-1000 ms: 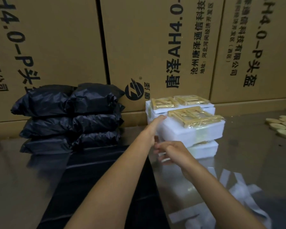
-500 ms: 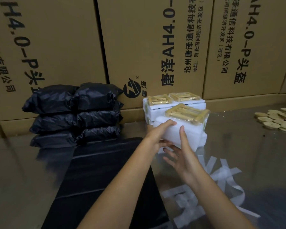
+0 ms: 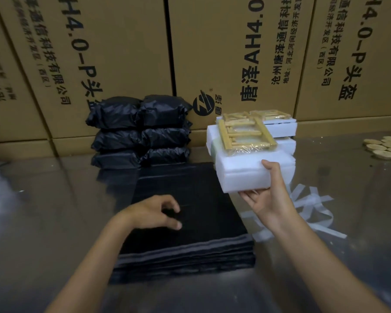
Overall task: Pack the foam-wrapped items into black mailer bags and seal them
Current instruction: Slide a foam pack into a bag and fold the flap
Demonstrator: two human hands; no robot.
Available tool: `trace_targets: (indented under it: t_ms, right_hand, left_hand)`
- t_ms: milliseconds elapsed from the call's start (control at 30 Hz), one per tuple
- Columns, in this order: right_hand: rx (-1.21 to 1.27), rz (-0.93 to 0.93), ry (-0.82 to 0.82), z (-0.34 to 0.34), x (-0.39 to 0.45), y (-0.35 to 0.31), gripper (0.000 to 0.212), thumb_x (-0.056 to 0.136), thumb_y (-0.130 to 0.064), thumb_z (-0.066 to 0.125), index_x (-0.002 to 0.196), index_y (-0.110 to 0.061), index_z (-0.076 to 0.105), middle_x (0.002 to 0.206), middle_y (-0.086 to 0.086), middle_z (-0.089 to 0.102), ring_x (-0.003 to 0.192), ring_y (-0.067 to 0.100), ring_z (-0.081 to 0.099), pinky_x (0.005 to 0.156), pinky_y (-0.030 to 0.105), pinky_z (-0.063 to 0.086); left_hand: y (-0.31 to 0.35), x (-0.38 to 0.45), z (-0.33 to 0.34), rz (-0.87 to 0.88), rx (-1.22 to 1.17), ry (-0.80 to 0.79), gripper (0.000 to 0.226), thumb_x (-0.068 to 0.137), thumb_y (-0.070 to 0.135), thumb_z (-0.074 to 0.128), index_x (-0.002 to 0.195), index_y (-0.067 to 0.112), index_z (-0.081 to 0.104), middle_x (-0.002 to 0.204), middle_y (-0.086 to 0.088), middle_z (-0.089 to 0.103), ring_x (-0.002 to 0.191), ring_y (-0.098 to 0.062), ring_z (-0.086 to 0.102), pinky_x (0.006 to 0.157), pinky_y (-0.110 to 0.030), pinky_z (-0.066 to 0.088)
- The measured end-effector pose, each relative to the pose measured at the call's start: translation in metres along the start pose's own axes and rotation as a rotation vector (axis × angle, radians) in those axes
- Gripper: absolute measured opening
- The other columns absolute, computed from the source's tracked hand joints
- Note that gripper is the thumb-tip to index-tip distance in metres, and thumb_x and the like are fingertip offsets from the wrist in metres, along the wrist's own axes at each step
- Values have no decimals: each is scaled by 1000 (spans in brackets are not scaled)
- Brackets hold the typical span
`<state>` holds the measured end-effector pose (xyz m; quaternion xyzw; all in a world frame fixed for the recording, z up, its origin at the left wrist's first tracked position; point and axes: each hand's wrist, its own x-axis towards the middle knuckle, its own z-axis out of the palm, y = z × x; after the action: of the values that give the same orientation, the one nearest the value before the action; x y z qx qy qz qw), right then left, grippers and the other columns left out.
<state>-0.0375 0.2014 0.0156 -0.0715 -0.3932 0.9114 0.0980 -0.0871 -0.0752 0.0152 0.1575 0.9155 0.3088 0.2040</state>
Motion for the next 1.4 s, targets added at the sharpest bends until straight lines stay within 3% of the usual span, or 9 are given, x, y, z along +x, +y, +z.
trace_targets:
  t_ms: [67, 200, 433, 633, 933, 1100, 1167, 1267, 1400]
  right_hand:
    - [6, 11, -25, -5, -9, 3, 56, 85, -39, 70, 136, -27, 49, 118, 6, 73, 107, 25, 71, 102, 45, 51]
    - [10, 56, -70, -10, -24, 12, 51, 86, -41, 67, 132, -26, 53, 116, 4, 74, 105, 23, 72, 86, 40, 59]
    - [-129, 66, -146, -3, -42, 22, 47, 88, -46, 62, 130, -25, 57, 121, 1, 73, 112, 20, 69, 86, 39, 57]
    - [-163, 62, -149, 8, -49, 18, 47, 89, -48, 60, 130, -25, 59, 121, 0, 73, 115, 22, 68, 94, 43, 54]
    - [-122, 58, -91, -1, -74, 20, 48, 87, -47, 62, 129, -25, 59, 120, 1, 73, 113, 22, 69, 86, 38, 58]
    - [-113, 66, -76, -16, -81, 16, 53, 87, -47, 64, 134, -24, 58, 124, 3, 71, 120, 25, 65, 109, 48, 44]
    - [-121, 69, -75, -22, -81, 14, 53, 88, -48, 63, 135, -24, 58, 125, 2, 71, 121, 25, 64, 111, 48, 42]
    - [-100, 83, -69, -30, -81, 11, 56, 87, -48, 65, 136, -22, 57, 126, 3, 71, 120, 25, 65, 110, 47, 43]
    - [-100, 79, -74, -37, -81, 10, 57, 86, -49, 66, 136, -23, 57, 127, 3, 70, 120, 26, 64, 111, 49, 42]
  left_hand:
    - [-29, -16, -1, -102, 149, -8, 43, 77, 47, 80, 110, 36, 55, 137, 10, 39, 127, -13, 40, 108, -33, 37]
    - [-57, -38, 14, -16, 16, 60, 54, 70, 56, 81, 116, 46, 54, 148, 19, 21, 139, -7, 23, 112, -27, 25]
    - [-61, -43, 36, 102, -138, 461, 3, 86, 23, 75, 88, 25, 74, 139, 4, 53, 133, -10, 44, 107, -23, 27]
    - [-67, -57, 29, 24, -156, 243, 28, 79, 29, 82, 103, 35, 71, 140, 20, 41, 130, 0, 33, 106, -21, 23]
    - [-61, -53, 36, 57, -34, 470, 7, 85, 27, 75, 81, 32, 77, 130, 9, 58, 122, -10, 52, 110, -34, 37]
    - [-51, -53, 29, 7, 91, 509, 21, 79, 41, 79, 62, 29, 74, 83, 15, 67, 91, -9, 63, 85, -27, 47]
    - [-48, -52, 26, -37, 141, 443, 23, 74, 49, 81, 65, 30, 72, 73, 15, 67, 82, -4, 62, 87, -30, 44]
    - [-47, -51, 28, -41, 245, 390, 26, 72, 54, 80, 79, 35, 65, 82, 13, 63, 80, 0, 56, 92, -31, 38]
    - [-50, -47, 32, 90, 269, 484, 14, 85, 41, 72, 76, 34, 64, 84, 11, 61, 82, -5, 57, 95, -33, 37]
